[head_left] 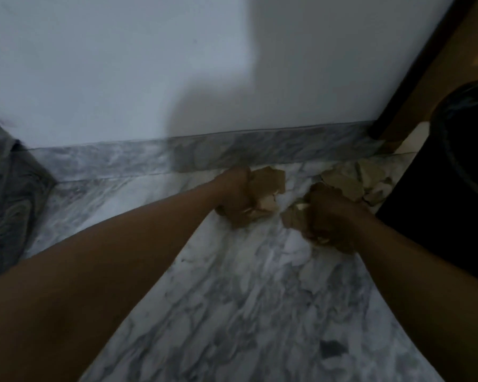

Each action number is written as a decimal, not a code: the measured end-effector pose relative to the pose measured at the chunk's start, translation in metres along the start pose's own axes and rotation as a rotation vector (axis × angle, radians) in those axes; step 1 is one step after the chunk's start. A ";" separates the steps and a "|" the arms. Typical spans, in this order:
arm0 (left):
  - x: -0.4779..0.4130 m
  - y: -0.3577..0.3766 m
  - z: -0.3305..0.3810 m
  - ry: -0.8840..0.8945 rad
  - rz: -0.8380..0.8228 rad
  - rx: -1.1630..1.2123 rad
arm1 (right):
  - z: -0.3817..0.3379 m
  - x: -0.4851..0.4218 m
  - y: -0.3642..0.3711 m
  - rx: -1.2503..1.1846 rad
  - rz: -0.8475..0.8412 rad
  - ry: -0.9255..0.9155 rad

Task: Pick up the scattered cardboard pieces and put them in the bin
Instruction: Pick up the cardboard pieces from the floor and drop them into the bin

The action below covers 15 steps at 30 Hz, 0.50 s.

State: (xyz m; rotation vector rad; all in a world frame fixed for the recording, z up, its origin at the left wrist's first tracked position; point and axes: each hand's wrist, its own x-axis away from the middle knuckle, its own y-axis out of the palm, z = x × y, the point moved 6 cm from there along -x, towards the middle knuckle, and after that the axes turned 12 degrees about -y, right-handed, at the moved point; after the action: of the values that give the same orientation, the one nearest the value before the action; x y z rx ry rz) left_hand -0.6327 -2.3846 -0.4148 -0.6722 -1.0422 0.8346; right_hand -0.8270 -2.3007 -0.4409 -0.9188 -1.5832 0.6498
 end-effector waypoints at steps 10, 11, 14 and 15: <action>-0.032 0.026 0.038 -0.101 0.097 -0.342 | 0.026 0.002 0.003 -0.059 -0.027 0.037; -0.028 0.026 0.037 -0.130 0.112 -0.327 | 0.024 0.004 0.000 -0.044 -0.026 0.024; -0.011 0.029 0.038 -0.139 0.229 -0.319 | 0.020 0.009 -0.009 -0.036 0.006 0.030; -0.004 0.030 0.038 -0.124 0.270 -0.324 | 0.019 0.010 -0.010 -0.040 0.012 0.043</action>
State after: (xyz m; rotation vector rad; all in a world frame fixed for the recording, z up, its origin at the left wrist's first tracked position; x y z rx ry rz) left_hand -0.6768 -2.3693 -0.4273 -1.0630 -1.2301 0.9585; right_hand -0.8478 -2.2967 -0.4313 -0.9661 -1.5589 0.6048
